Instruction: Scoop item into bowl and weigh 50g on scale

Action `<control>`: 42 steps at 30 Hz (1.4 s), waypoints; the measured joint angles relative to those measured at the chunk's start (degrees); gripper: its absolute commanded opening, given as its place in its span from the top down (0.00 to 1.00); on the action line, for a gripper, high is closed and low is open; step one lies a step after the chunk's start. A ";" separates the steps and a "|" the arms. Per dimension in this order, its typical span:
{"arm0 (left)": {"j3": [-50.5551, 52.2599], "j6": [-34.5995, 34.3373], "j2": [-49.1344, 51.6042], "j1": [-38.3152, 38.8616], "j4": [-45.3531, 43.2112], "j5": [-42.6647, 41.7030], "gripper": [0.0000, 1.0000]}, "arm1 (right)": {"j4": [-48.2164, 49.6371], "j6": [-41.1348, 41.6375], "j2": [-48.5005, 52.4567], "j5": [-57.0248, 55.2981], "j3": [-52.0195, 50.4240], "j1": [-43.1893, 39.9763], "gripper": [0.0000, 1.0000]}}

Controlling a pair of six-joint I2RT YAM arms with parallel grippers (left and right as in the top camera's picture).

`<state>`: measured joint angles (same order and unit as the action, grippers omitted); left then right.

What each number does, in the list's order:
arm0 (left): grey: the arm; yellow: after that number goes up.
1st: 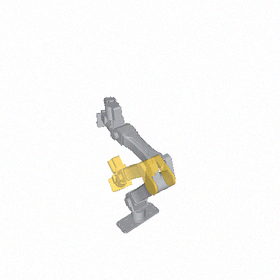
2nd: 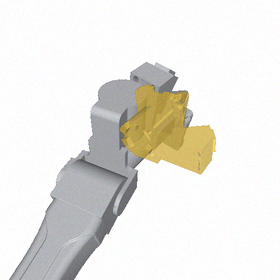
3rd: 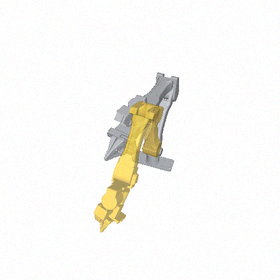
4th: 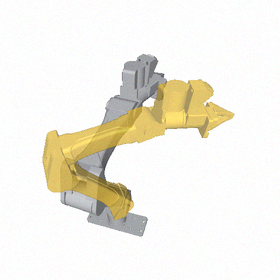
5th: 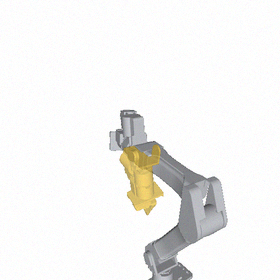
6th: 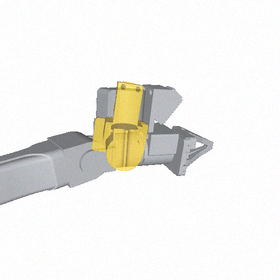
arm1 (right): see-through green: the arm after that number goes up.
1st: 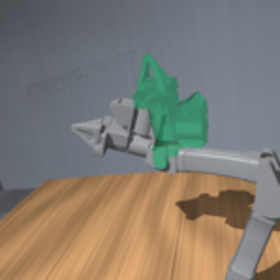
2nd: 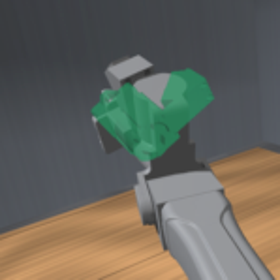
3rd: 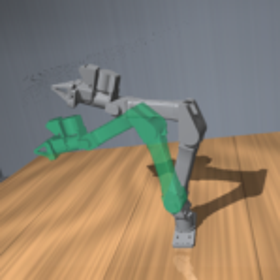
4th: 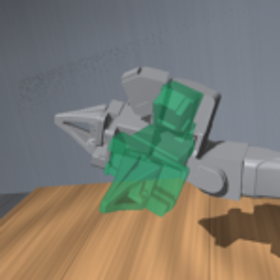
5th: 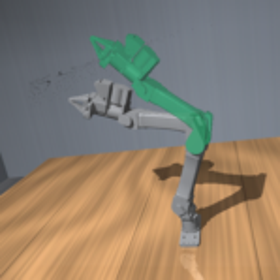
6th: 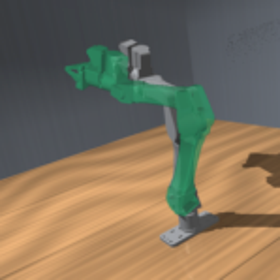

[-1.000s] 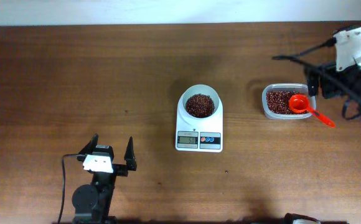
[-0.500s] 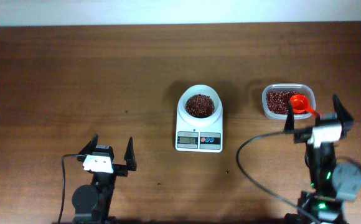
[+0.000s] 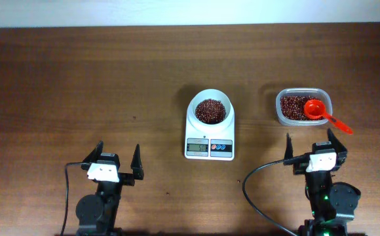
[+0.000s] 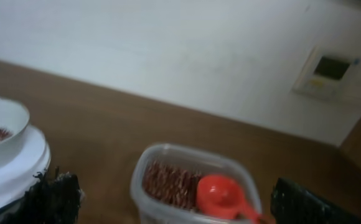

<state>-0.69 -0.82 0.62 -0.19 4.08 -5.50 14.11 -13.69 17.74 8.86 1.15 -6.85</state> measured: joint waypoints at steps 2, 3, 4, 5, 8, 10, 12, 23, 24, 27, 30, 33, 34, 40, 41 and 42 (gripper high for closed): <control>0.00 0.00 0.00 0.00 0.00 0.00 0.01 | -3.89 0.02 -1.88 -0.70 0.00 0.11 0.01; 0.00 0.00 0.00 0.00 0.00 0.00 0.01 | -5.55 0.00 -2.82 -0.85 -0.07 0.11 0.01; 0.00 0.00 0.00 0.00 0.00 0.00 0.01 | -7.28 0.04 -3.82 -1.05 -0.15 0.11 0.01; 0.00 0.00 0.00 0.00 0.00 0.00 0.01 | -9.40 0.00 -5.01 -1.11 -0.33 0.11 0.01; 0.00 0.00 0.00 -0.02 0.00 0.00 0.01 | -14.95 0.02 -7.67 -1.38 -0.48 0.11 0.01; 0.00 0.00 0.00 -0.02 0.00 0.00 0.01 | -17.62 0.02 -9.44 -1.53 -0.52 0.11 0.01; 0.00 0.00 0.00 -0.02 0.00 0.00 0.01 | -17.64 0.04 -10.78 -1.55 -0.52 0.11 0.01; 0.00 0.00 0.00 -0.02 0.00 0.00 0.01 | -18.23 6.51 -16.59 -6.75 -0.52 0.11 0.01; 0.00 0.00 0.00 0.00 0.00 0.00 0.01 | -18.25 6.71 -16.76 -6.93 -0.52 0.11 0.01; 0.00 0.00 0.00 0.00 0.00 0.00 0.01 | -18.29 7.32 -16.83 -7.39 -0.52 0.11 0.01; 0.00 0.00 0.00 -0.02 0.00 0.00 0.01 | -18.29 7.52 -16.83 -7.39 -0.52 0.15 0.01; 0.00 0.00 0.00 0.00 0.00 0.00 0.01 | -18.32 7.56 -16.83 -7.45 -0.52 0.68 0.01; 0.00 0.00 0.00 0.00 -0.02 0.00 0.01 | -18.32 7.52 -16.83 -7.45 -0.52 0.85 0.01; 0.00 0.00 0.00 0.00 0.00 0.00 0.01 | -18.34 7.56 -16.83 -7.56 -0.52 1.03 0.01; 0.00 0.00 0.00 0.00 0.00 0.00 0.01 | -18.34 7.54 -16.83 -7.56 -0.52 1.03 0.01; 0.00 0.00 0.00 0.00 0.00 0.00 0.01 | -18.34 7.54 -16.83 -7.54 -0.52 1.03 0.01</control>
<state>-0.69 -0.82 0.62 -0.19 4.08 -5.50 -4.23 -6.15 0.91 1.32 0.62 -5.82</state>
